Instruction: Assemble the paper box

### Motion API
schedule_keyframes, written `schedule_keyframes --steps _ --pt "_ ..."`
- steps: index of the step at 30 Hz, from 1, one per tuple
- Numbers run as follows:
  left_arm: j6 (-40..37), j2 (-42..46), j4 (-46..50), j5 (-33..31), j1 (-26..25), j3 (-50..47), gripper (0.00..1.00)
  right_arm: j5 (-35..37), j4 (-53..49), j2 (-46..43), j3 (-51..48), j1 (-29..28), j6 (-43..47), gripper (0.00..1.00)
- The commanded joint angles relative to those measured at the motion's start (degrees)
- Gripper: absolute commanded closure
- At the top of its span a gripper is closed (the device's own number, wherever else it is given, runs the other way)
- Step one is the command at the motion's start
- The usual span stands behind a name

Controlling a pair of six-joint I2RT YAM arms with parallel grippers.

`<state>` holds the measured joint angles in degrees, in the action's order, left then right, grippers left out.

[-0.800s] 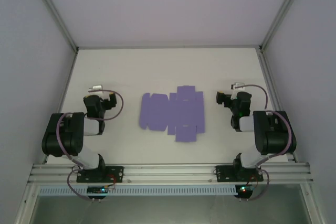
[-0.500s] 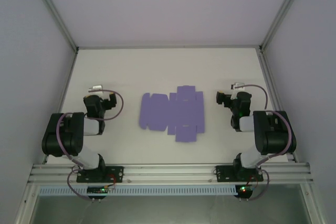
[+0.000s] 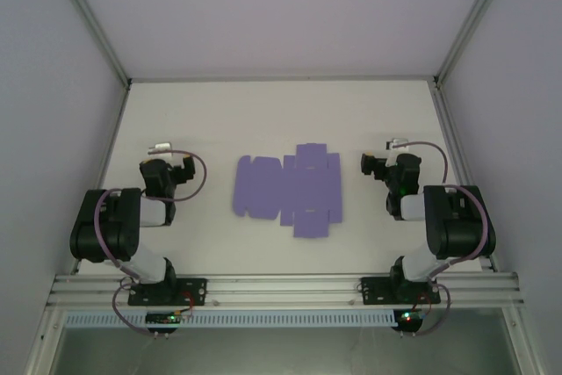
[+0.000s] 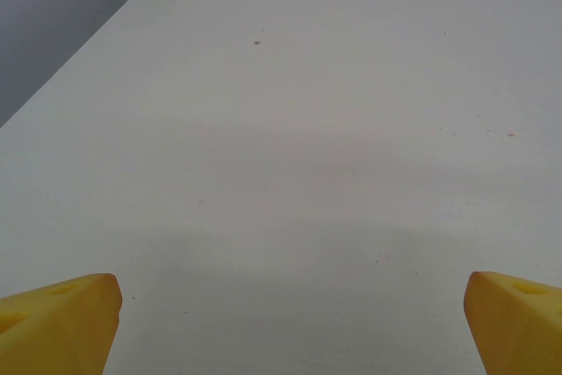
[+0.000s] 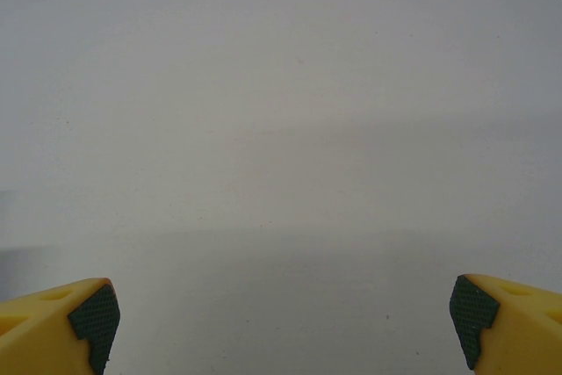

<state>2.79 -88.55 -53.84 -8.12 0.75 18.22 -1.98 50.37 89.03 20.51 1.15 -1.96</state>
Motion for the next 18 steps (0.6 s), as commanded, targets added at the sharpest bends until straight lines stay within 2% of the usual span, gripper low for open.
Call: schedule_keyframes --steps 1,4,11,14,16,18 --pt "-0.5 0.27 -1.77 1.09 0.28 1.62 0.01 -0.62 -0.27 -0.22 0.85 0.39 0.02 0.01" --pt "-0.55 0.31 -1.71 1.15 0.28 1.71 0.01 0.97 0.09 -0.16 0.88 0.35 -0.04 0.01" --pt "-0.62 0.4 -1.75 1.39 0.29 1.67 0.0 -1.46 0.24 -0.47 0.63 0.35 -0.32 0.01" --pt "-0.68 0.92 -1.38 1.39 0.21 2.1 0.01 -0.44 -4.92 -4.53 1.6 0.35 -0.66 0.01" --pt "0.07 4.49 6.61 -0.9 0.21 4.79 0.01 1.56 -10.18 -8.87 2.53 0.4 -0.59 0.01" --pt "1.63 10.0 18.9 -2.0 0.17 8.8 0.01 3.53 -17.21 -13.92 4.71 0.36 -0.68 0.01"
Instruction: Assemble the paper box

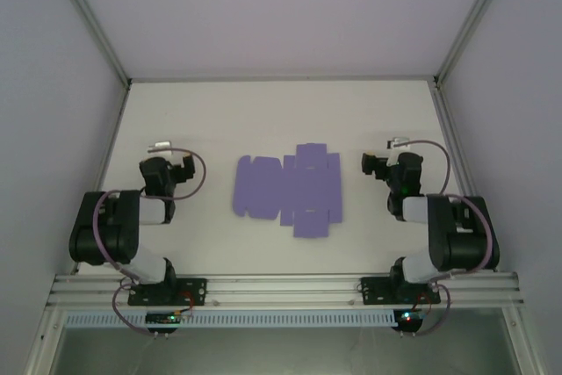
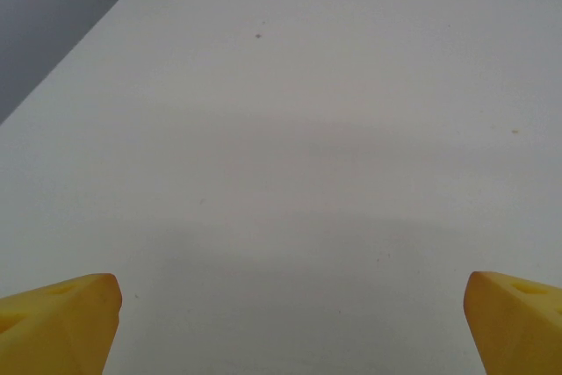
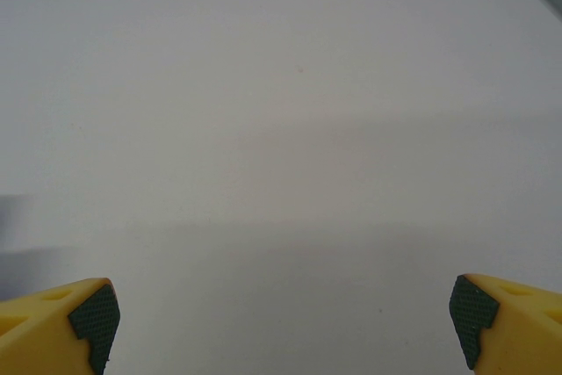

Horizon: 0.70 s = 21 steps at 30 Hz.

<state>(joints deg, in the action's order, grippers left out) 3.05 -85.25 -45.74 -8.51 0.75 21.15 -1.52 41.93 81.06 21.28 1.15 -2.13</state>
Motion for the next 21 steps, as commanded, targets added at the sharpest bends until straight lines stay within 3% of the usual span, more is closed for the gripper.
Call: schedule_keyframes --steps 1,6,11,16,17,21 --pt "3.21 9.09 15.63 -1.48 0.25 7.49 0.01 3.32 -14.15 -8.36 5.97 0.29 -0.68 0.01" --pt "13.5 16.92 39.22 8.1 -0.98 16.67 0.01 4.53 -41.48 -14.33 17.88 -2.81 -7.97 0.01" --pt "18.32 18.01 48.82 12.54 -8.38 19.89 0.01 3.4 -55.25 -14.51 23.82 -11.96 -15.07 0.02" --pt "21.78 14.11 56.72 13.94 -14.8 21.83 0.01 0.23 -59.26 -9.7 26.91 -25.16 -17.7 0.13" --pt "22.08 13.04 57.06 15.51 -15.53 21.83 0.01 -0.99 -58.71 -7.95 27.09 -27.23 -18.6 0.19" --pt "23.45 9.43 54.58 21.5 -16.63 20.69 0.01 -7.5 -55.12 -0.7 26.69 -29.95 -21.77 0.35"
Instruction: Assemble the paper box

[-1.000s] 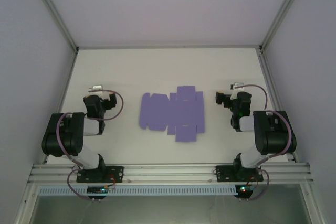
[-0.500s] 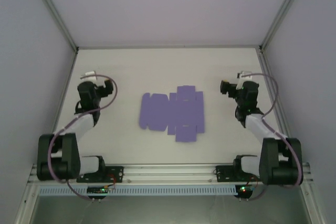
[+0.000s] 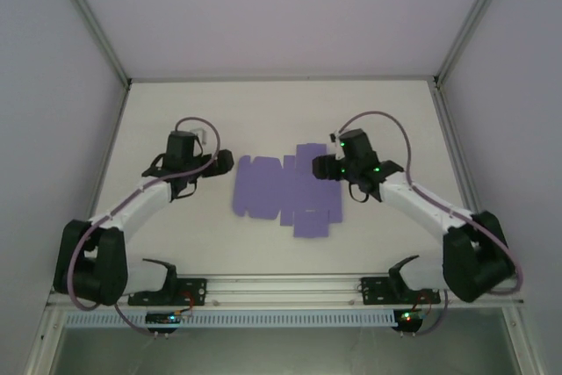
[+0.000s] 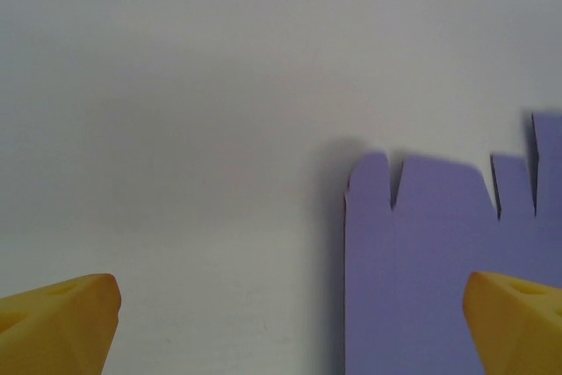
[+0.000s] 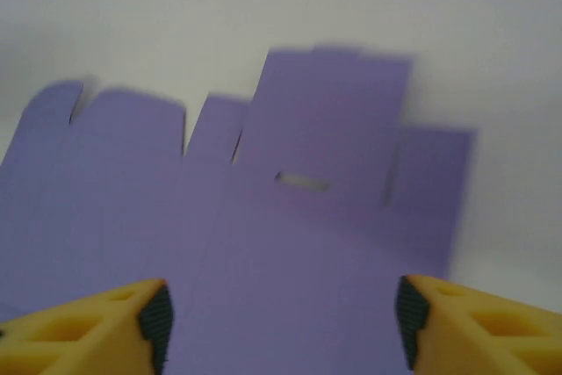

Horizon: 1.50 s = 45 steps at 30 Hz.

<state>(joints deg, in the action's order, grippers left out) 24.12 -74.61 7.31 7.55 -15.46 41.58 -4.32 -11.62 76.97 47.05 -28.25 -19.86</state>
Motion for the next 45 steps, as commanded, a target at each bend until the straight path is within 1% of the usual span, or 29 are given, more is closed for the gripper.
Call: schedule_keyframes --steps 1,3,6,9,10,12,14,17,18,19,20,21,22,25,29,30,33,35,36,40,43,45 --pt "3.0 -2.08 0.24 6.83 -0.45 -0.15 0.01 -6.08 -0.21 5.57 0.6 -0.81 -4.31 0.4" --pt "3.65 -3.96 -1.5 9.94 -0.44 -0.7 0.01 -6.1 -0.81 9.24 1.13 -1.01 -4.75 0.45" --pt "3.72 -7.05 -2.79 14.6 -0.77 -0.88 0.0 -4.83 -2.66 13.32 1.41 -0.91 -4.75 0.45" --pt "4.91 -10.5 -6.6 19.63 -1.23 -1.37 0.0 -4.05 -0.95 15.67 0.16 -0.37 -4.84 0.45" --pt "5.51 -11.68 -8.6 22.31 -1.43 -1.66 0.0 -4.25 0.06 16.24 -0.44 -0.27 -4.67 0.45" --pt "6.9 -13.45 -12.81 25.32 -2.21 -2.09 0.0 -4.56 1.77 17.39 -1.32 -0.26 -4.21 0.45" --pt "8.34 -15.26 -16.89 26.97 -3.3 -2.33 0.06 -4.6 3.23 18.45 -2.03 -0.27 -3.26 0.45" --pt "10.81 -17.9 -23.1 30.31 -4.52 -2.69 0.23 -4.12 4.01 19.61 -2.23 0.24 -2.48 0.45" --pt "11.42 -18.61 -24.65 31.04 -4.82 -2.5 0.32 -4.6 3.89 19.78 -2.01 0.47 -1.93 0.45" --pt "11.67 -19.07 -25.42 31.27 -5.0 -2.45 0.41 -4.81 4.17 19.75 -2.0 0.71 -1.6 0.45" --pt "12.19 -19.38 -26.03 30.96 -5.1 -2.4 0.53 -4.86 4.57 19.56 -2.12 0.78 -1.53 0.45" --pt "12.37 -19.48 -26.49 30.94 -5.1 -2.38 0.67 -5.33 4.94 19.17 -2.15 0.77 -1.08 0.45" --pt "12.57 -19.44 -26.88 30.94 -5.1 -2.38 0.77 -5.61 5.24 18.64 -2.21 0.89 -0.8 0.44" --pt "12.79 -17.8 -27.79 30.35 -5.1 -2.67 1.0 -5.82 4.56 16.08 -1.88 1.33 0.07 0.41" --pt "13.32 -13.36 -27.92 30.67 -5.02 -3.07 1.0 -8.02 2.0 9.25 -1.04 3.49 2.04 0.33" --pt "13.72 -11.8 -27.71 30.72 -4.94 -3.09 1.0 -8.82 1.11 6.97 -0.88 4.26 2.55 0.28" --pt "14.57 -5.64 -26.38 30.97 -4.56 -3.05 1.0 -10.44 -1.07 -0.4 -1.33 7.6 4.5 0.11" --pt "14.46 -0.79 -24.22 30.86 -4.27 -2.68 1.0 -13.63 -0.77 -5.22 -2.93 10.87 6.26 0.04" --pt "14.41 1.52 -23.18 30.78 -4.16 -2.44 1.0 -15.8 -0.86 -7.28 -3.54 12.66 6.61 0.02" --pt "15.71 10.02 -22.42 31.38 -3.82 -2.73 1.0 -28.95 -0.36 -13.16 -5.37 19.73 6.45 0.02" --pt "17.89 15.53 -23.17 30.64 -3.69 -4.06 1.0 -37.85 1.85 -15.61 -6.33 22.71 5.37 0.1" --pt "18.8 18.48 -23.24 28.51 -3.67 -5.01 1.0 -41.46 3.63 -16.67 -6.78 23.11 4.8 0.19"
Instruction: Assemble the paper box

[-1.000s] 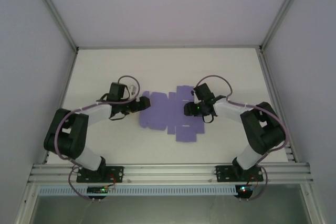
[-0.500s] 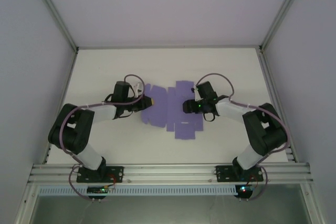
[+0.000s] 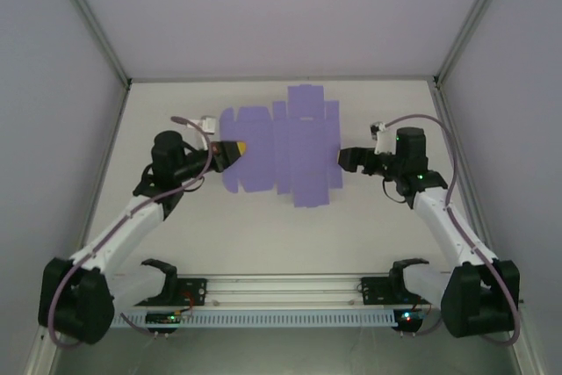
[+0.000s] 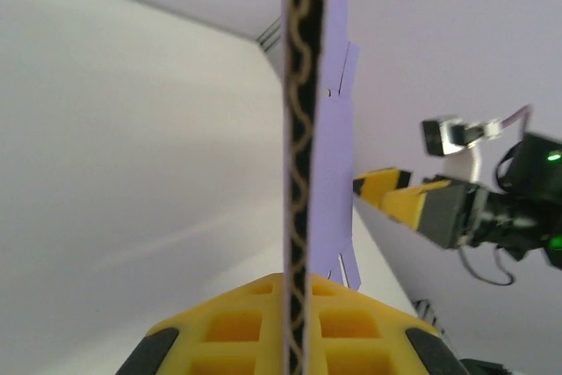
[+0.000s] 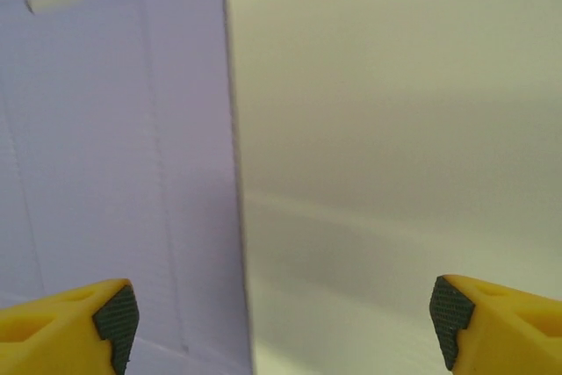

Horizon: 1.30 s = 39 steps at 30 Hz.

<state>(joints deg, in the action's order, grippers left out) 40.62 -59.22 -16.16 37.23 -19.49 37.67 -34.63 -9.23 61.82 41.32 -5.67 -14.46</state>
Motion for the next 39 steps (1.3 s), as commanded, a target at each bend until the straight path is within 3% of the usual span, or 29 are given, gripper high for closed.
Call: schedule_keyframes --steps 1,11,16,23,24,25,26,28,31,33,36,39 --pt "2.58 4.05 0.79 -1.99 0.41 -1.26 1.0 -11.98 2.46 -1.82 -1.12 0.51 -0.97 0.23" --pt "5.75 5.28 -3.4 0.93 0.41 -2.6 1.0 -20.38 10.17 0.81 -0.5 0.05 -4.68 0.57" --pt "6.56 5.17 -4.88 1.26 0.41 -2.95 1.0 -23.96 11.69 2.92 0.39 -0.04 -5.49 0.62" --pt "5.55 5.0 -2.55 -0.7 0.52 -2.87 1.0 -23.51 11.67 2.87 0.13 -0.46 -3.59 1.0" --pt "4.82 4.99 -1.37 -1.32 0.49 -2.65 1.0 -22.82 11.44 2.7 0.11 -0.56 -3.03 1.0" --pt "3.64 5.03 1.27 -2.9 0.5 -2.21 0.91 -21.69 11.14 2.6 0.18 -0.72 -2.26 1.0" --pt "2.12 5.15 5.37 -5.47 0.48 -1.42 0.68 -19.97 10.73 2.6 0.32 -1.03 -1.61 1.0" --pt "-1.69 5.21 15.96 -13.54 0.37 0.22 0.0 -15.47 8.24 2.75 0.56 -2.54 2.28 1.0" --pt "-3.99 4.6 31.23 -29.86 0.5 2.28 0.0 -6.37 2.0 4.86 2.45 -5.73 8.44 1.0" --pt "-4.14 3.79 38.01 -36.43 0.5 3.17 0.0 -0.54 -1.25 7.99 4.33 -7.67 11.51 1.0" --pt "-5.02 2.94 41.16 -36.37 0.48 3.38 0.0 5.77 -4.84 13.88 7.58 -9.81 18.0 1.0" --pt "-4.94 2.91 38.05 -33.1 0.55 2.22 0.01 14.88 -6.66 19.38 10.92 -13.25 24.86 1.0"
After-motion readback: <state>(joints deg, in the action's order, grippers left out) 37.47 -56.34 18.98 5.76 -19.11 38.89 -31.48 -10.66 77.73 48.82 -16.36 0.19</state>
